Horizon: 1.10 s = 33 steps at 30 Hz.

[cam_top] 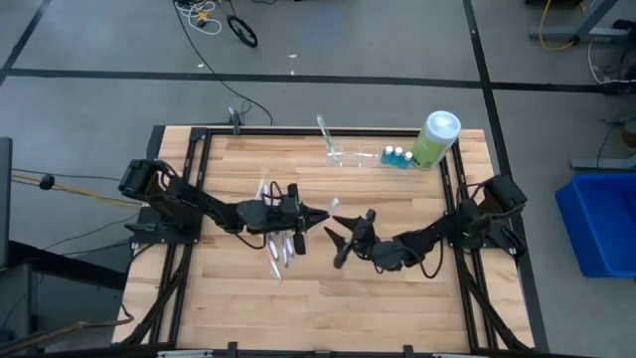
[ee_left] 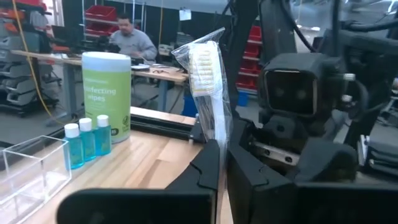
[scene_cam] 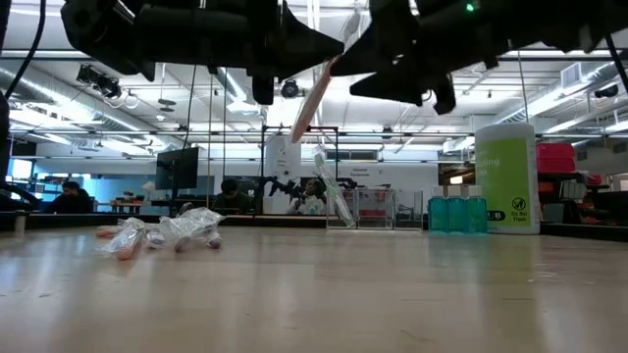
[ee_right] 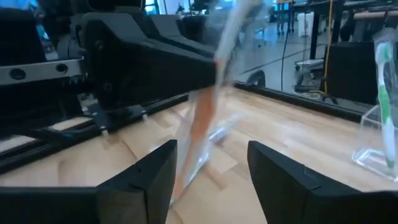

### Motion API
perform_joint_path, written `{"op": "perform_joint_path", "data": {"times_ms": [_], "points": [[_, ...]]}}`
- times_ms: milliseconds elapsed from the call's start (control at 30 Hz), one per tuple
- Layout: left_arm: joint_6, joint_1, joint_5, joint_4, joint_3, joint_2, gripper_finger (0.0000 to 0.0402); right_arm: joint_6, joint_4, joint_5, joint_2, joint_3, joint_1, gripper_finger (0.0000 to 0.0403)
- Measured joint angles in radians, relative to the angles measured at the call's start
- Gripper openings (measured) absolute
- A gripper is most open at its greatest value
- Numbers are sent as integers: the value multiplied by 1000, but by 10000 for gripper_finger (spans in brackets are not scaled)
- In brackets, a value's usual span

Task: Pick & Place toothbrushing station
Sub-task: Put the middle orange toothbrush into the middle section of the transparent organizer

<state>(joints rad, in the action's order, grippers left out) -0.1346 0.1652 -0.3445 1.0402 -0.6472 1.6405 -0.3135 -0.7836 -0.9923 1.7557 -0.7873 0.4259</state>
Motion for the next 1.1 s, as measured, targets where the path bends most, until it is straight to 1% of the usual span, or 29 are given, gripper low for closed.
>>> {"op": "perform_joint_path", "data": {"times_ms": [167,300,400,500,633,733,767,833,933,1033,1100], "points": [[-1,0,0,5,0,0,16,43,95,41,0,-68,-41,197],[-2,0,0,6,0,0,17,61,98,45,0,-71,-62,187],[-5,-1,1,2,0,0,18,52,96,50,0,-54,-71,169],[-17,0,3,3,0,0,18,42,88,62,0,-39,-71,133],[-36,0,5,4,0,-1,18,46,88,90,0,-38,-71,70],[-18,0,9,2,0,-1,21,53,88,101,0,-38,-71,28],[-6,1,9,0,0,-2,25,61,88,102,0,-38,-70,20],[20,0,12,-5,0,-10,39,69,92,89,0,-38,-64,20],[57,0,31,-42,0,-43,71,82,97,28,0,-38,-45,27],[72,1,39,-148,0,-98,106,111,116,-8,0,-38,-18,38],[65,0,39,-239,0,-143,126,129,134,-12,0,-37,-4,34]]}}
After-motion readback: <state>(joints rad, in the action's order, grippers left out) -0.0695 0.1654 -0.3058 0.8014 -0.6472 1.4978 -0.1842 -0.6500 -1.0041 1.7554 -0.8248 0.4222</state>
